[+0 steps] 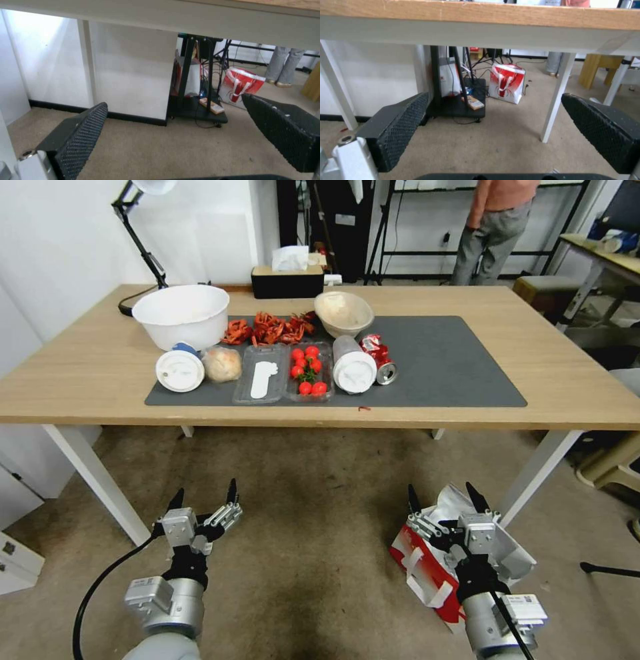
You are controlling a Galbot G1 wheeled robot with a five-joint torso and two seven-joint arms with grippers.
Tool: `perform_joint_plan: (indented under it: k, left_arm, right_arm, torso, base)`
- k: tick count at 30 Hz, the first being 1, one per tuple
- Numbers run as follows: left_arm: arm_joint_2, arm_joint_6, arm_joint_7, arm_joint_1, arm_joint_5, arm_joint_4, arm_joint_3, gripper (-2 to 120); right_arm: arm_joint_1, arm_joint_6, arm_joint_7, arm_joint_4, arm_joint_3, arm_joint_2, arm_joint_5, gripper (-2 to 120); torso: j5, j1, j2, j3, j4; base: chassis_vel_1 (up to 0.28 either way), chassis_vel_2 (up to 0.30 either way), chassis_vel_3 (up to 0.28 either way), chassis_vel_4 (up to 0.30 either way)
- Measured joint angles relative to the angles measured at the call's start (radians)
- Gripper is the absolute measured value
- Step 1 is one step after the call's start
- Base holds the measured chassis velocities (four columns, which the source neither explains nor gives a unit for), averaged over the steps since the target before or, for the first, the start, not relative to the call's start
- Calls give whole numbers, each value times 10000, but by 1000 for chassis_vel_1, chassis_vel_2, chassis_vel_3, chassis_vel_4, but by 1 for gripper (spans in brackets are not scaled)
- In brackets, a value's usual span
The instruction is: Pick up the food delivery bag from the floor and place it on the table.
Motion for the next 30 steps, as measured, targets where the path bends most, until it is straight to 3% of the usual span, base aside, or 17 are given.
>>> perform_joint_plan:
  k: [30]
  left_arm:
    - [28, -42, 51, -9, 6, -6, 106, 100]
  right_arm:
    - [-67, 48, -9, 46, 7, 0, -10, 100]
  torso:
    - [0, -446, -1207, -761, 0]
  base:
    - [0, 0, 0, 0]
